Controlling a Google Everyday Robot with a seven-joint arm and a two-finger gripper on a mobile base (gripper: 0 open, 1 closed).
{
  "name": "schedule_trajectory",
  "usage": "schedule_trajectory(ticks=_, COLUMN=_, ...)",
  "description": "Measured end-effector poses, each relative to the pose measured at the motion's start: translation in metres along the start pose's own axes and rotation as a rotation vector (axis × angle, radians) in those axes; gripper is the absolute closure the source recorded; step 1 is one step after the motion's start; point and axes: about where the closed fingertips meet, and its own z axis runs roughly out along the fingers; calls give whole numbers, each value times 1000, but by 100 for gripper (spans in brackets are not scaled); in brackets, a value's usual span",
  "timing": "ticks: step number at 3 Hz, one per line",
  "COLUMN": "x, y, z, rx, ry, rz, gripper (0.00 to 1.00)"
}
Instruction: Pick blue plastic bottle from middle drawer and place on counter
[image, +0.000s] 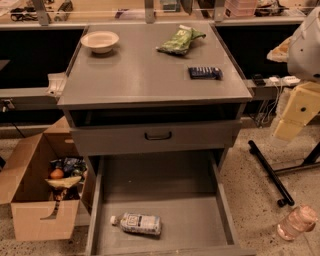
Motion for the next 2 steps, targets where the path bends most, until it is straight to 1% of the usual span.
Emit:
schedule_trajectory(ticks=1, x=0, y=0, z=0, rx=0, ry=0, rz=0, gripper=0)
schedule_trajectory(ticks=2, x=-3, y=0, z=23, rx=-54, ry=-4, rz=-14, gripper=0)
